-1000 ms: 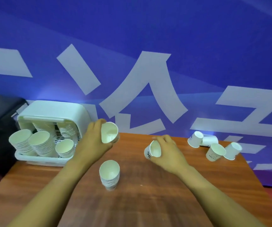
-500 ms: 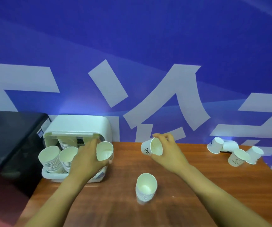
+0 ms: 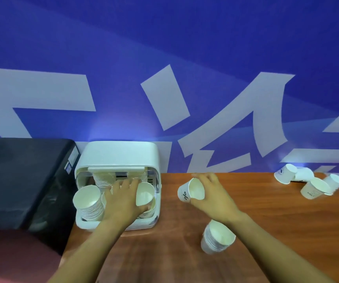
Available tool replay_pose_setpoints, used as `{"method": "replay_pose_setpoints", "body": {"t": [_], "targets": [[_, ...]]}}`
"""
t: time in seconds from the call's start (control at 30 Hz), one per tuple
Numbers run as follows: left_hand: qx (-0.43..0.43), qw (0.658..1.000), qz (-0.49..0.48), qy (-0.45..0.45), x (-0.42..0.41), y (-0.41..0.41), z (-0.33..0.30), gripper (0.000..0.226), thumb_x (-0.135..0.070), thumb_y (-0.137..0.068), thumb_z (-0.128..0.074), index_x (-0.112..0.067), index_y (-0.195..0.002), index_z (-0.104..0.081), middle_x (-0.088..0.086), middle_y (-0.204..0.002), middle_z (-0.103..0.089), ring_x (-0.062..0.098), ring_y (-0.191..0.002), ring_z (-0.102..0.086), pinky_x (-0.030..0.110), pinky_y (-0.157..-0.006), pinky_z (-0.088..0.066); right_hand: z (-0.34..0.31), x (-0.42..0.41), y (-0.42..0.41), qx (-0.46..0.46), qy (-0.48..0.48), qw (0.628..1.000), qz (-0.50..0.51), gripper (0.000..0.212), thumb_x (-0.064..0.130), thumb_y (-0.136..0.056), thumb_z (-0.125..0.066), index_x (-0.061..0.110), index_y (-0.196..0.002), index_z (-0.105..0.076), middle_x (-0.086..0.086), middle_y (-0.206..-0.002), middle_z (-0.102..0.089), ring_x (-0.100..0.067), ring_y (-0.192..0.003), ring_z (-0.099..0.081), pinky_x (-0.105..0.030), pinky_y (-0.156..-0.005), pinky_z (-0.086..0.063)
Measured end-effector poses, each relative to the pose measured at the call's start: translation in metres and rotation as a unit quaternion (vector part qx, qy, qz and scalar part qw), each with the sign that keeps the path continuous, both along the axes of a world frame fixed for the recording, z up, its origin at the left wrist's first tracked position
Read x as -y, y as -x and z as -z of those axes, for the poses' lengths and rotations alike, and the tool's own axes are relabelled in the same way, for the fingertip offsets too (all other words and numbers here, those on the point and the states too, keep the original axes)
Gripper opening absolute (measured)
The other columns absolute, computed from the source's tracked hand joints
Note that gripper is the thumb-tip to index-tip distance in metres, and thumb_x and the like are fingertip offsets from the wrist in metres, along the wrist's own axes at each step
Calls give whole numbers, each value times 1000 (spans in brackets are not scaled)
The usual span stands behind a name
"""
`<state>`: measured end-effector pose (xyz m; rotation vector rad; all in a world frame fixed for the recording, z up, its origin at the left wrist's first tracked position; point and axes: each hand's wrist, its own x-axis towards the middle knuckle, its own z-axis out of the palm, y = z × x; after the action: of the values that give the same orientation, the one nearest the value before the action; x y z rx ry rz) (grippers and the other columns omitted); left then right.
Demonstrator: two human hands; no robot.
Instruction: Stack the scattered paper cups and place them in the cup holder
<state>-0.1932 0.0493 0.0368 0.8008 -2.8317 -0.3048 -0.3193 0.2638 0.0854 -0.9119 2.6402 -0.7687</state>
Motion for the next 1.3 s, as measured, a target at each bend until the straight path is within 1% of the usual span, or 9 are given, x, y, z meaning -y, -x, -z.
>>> {"method": "replay_pose_setpoints", "body": {"t": [0.07,0.13,0.23,0.47,0.67,0.87,1.0,1.17,1.3], "targets": [[14,1000,13,-8,2,5,9,76,-68,-66,-67,-29,-128,-52,-2,-133,-51,28,-126,-40,50,-100,-28,0,3,4,2,-3,1000,6,70,32,-78,-70,30,-140,-37,8,-135,-34,-16,-124,-43,-26,-102,-40],[57,998,24,-16,3,9,17,80,-68,-69,-64,-34,-137,-41,-3,-143,-38,25,-135,-27,54,-109,-16,3,5,8,1,-5,1000,10,70,32,-78,-70,31,-139,-38,9,-135,-34,-15,-123,-44,-26,-101,-41],[105,994,38,-23,5,14,21,88,-68,-71,-63,-37,-145,-27,-2,-152,-23,23,-143,-12,56,-112,-4,10,10,11,15,-13,1000,14,70,34,-77,-70,34,-139,-37,11,-133,-33,-15,-123,-44,-28,-100,-42],[103,994,20,-34,15,2,16,93,-71,-70,-61,-37,-147,-21,-4,-152,-21,20,-143,-10,55,-113,0,14,43,2,-5,-1,999,-33,68,42,-76,-68,38,-137,-37,15,-135,-37,-10,-125,-42,-30,-99,-43],[92,995,8,-44,21,-12,6,87,-67,-76,-58,-38,-148,-17,-8,-152,-21,16,-144,-9,56,-115,-3,18,81,-16,-10,-5,996,-86,67,45,-77,-66,39,-137,-37,16,-138,-38,-10,-127,-41,-30,-99,-42],[79,995,2,-58,22,-20,3,90,-68,-74,-60,-38,-148,-18,-5,-151,-20,18,-144,-8,56,-114,-1,34,103,-24,-10,-31,995,-94,70,48,-79,-65,35,-141,-34,11,-139,-35,-14,-129,-40,-32,-99,-41],[81,995,0,-58,23,-23,-1,89,-66,-76,-59,-38,-148,-16,-4,-152,-17,19,-144,-5,55,-114,-1,36,107,-24,-15,-41,994,-96,78,55,-77,-65,35,-144,-29,10,-141,-34,-14,-132,-38,-32,-101,-41],[63,995,2,-75,17,-22,-8,84,-63,-79,-57,-37,-148,-18,-3,-153,-17,21,-145,-4,54,-114,-2,23,89,-20,-23,-49,994,-97,74,52,-82,-62,33,-145,-29,8,-144,-35,-16,-133,-36,-32,-102,-39],[2,996,27,-85,0,-20,-12,73,-58,-76,-50,-33,-143,-35,-4,-145,-34,22,-138,-24,41,-111,-21,15,60,-16,-21,-78,993,-82,51,44,-87,-58,31,-134,-45,6,-133,-47,-16,-122,-49,-32,-97,-44]]}}
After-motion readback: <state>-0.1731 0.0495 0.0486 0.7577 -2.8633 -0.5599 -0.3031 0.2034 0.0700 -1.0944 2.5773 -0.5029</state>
